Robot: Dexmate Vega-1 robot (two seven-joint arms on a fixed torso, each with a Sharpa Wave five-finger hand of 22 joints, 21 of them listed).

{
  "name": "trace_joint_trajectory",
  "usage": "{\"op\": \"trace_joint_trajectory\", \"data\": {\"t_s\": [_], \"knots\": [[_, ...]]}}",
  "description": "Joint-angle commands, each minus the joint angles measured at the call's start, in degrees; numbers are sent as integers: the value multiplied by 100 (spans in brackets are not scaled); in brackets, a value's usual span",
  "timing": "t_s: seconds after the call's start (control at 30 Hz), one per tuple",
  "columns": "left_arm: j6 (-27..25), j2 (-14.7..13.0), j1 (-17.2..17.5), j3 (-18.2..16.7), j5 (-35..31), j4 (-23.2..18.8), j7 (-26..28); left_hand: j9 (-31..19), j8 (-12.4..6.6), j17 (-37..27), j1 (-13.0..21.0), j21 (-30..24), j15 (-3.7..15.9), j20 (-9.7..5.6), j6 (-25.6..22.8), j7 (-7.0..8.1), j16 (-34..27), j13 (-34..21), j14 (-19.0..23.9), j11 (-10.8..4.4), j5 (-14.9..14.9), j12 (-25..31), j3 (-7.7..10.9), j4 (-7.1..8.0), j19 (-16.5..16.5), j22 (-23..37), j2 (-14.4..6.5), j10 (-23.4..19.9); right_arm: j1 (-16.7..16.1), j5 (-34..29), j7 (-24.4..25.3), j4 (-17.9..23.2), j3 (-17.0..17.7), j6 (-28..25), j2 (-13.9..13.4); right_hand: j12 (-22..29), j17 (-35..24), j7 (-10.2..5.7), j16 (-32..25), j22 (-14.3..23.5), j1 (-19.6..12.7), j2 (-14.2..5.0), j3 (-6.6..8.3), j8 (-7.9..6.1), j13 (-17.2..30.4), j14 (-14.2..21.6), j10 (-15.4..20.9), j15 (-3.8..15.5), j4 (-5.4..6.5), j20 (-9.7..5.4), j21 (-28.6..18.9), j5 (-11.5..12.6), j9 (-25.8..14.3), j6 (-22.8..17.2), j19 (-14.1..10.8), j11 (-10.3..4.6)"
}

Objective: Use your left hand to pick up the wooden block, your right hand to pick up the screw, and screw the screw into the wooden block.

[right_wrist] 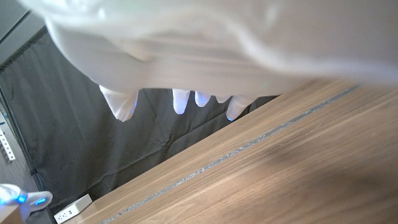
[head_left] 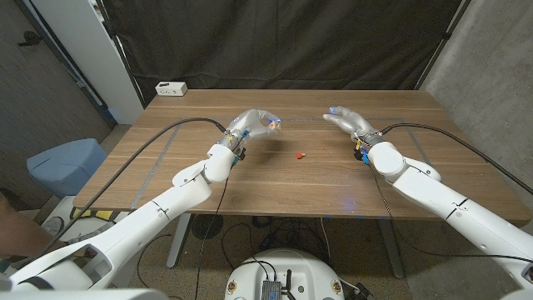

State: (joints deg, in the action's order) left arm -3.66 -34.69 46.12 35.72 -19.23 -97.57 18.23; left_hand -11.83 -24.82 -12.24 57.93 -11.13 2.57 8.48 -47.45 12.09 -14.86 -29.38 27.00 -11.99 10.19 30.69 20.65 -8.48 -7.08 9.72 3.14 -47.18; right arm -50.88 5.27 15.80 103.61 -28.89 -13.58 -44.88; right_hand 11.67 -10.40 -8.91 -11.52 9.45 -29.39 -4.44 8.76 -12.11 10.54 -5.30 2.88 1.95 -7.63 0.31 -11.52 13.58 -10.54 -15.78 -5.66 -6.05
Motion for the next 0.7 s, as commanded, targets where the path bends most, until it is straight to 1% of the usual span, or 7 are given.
{"op": "trace_joint_trajectory", "data": {"t_s": [0.03,0.1,0.17,0.27,0.37,0.43,0.7], "knots": [[301,229,-49,-140,873,257,-45,-26,-147,4,-27,3,586,1,-305,-227,38,-24,-69,-78,42,213,-26,20,21,29,-44,-84,146,-408,-184,253,-158,-507,-173,-8,-9,-11,-32,16,-92,20,3,-41,21,0,22,4,-56,-18,-3,26,-26,-40,-49,-13],[437,258,-63,-168,1070,350,-107,-22,-140,7,-25,18,575,2,-299,-216,64,-10,-122,-77,42,183,-34,18,62,30,-44,-56,160,-444,-231,278,-173,-535,-205,-13,-9,-17,-30,16,-107,32,8,-39,21,3,15,0,-69,-10,-1,26,-26,-43,-56,-18],[453,284,-70,-179,1178,387,-126,-20,-122,6,-26,32,562,12,-267,-180,76,-13,-149,-76,45,169,-37,24,105,30,-62,-42,175,-468,-274,310,-181,-587,-229,-14,-9,-20,-29,16,-118,41,11,-37,21,5,14,-2,-79,-3,0,26,-26,-47,-61,-22],[584,339,-74,-195,1335,489,-110,-18,-117,6,-21,36,565,3,-262,-171,83,-12,-164,-76,47,158,-39,23,120,31,-69,-30,195,-483,-350,357,-183,-639,-265,-16,-9,-30,-25,15,-149,61,21,-42,22,5,17,-10,-103,15,1,26,-28,-74,-77,-10],[730,404,-84,-224,1548,608,-142,-17,-118,6,-16,32,526,3,-272,-167,74,-8,-137,-77,50,144,-41,23,120,31,-80,-20,207,-467,-444,350,-175,-563,-306,-29,-10,-37,-20,15,-193,79,38,-37,22,4,-7,-21,-133,24,7,24,-30,-77,-84,-39],[729,430,-96,-230,1623,645,-146,-16,-115,6,-16,31,516,-1,-269,-164,73,-9,-132,-77,51,140,-43,23,121,31,-83,-19,237,-532,-511,395,-206,-614,-362,-31,-10,-42,-18,15,-218,84,48,-37,23,4,-10,-24,-147,38,11,23,-32,-83,-85,-38],[974,603,-165,-280,2148,920,-310,-14,-108,6,-13,32,526,-15,-265,-158,77,-17,-138,-77,57,130,-47,28,137,32,-107,-20,359,-879,-705,656,-354,-1026,-530,-44,-12,-86,-12,14,-336,120,93,-57,25,12,-36,-38,-204,83,24,9,-40,-162,-98,-51]]}}
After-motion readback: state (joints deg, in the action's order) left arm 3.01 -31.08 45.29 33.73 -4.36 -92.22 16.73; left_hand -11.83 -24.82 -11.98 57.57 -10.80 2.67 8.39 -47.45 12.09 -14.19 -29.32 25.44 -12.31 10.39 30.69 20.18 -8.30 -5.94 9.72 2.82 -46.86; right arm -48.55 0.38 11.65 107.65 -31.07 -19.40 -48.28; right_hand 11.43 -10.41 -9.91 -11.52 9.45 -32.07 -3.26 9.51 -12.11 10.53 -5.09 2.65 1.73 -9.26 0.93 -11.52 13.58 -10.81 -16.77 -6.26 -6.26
